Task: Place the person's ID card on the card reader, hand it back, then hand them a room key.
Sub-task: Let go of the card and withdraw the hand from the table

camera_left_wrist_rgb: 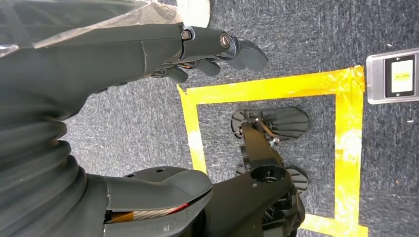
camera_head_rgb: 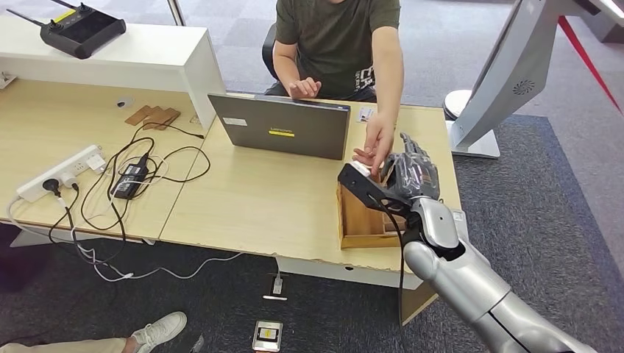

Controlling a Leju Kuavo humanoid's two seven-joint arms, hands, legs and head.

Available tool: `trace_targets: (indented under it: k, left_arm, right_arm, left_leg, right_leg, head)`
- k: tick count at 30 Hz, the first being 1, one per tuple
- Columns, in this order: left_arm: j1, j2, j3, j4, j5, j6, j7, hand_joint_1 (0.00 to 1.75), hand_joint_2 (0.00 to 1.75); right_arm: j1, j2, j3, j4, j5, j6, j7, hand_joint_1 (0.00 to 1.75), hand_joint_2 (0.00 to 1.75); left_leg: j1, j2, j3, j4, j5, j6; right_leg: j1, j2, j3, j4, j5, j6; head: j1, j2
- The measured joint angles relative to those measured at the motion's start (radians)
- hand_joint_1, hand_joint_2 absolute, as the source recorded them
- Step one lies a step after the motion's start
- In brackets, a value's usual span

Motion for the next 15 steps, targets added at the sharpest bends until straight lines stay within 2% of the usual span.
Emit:
trace_targets:
  k: [1,5,15]
  left_arm:
    - [0.000,0.000,0.000,0.000,0.002,-0.001,0.000,0.00,1.75]
    - [0.000,0.000,0.000,0.000,0.010,-0.003,-0.005,0.00,1.75]
    - [0.000,0.000,0.000,0.002,0.010,-0.003,-0.006,0.00,1.75]
  right_arm:
    - [0.000,0.001,-0.001,0.002,0.003,0.003,-0.003,1.75,1.75]
    - [0.001,0.005,-0.010,0.006,0.014,0.006,-0.015,0.00,1.75]
    - [0.007,0.014,-0.045,0.025,0.034,-0.013,-0.027,0.00,1.75]
  left_leg:
    - [0.000,0.000,0.000,0.000,0.000,0.000]
    - [0.000,0.000,0.000,0.000,0.000,0.000]
    - [0.000,0.000,0.000,0.000,0.000,0.000]
  right_leg:
    - [0.000,0.000,0.000,0.000,0.000,0.000]
    - [0.000,0.000,0.000,0.000,0.000,0.000]
    - [0.000,0.000,0.000,0.000,0.000,0.000]
  head:
    - [0.000,0.000]
    - [0.000,0.000]
    - [0.000,0.000]
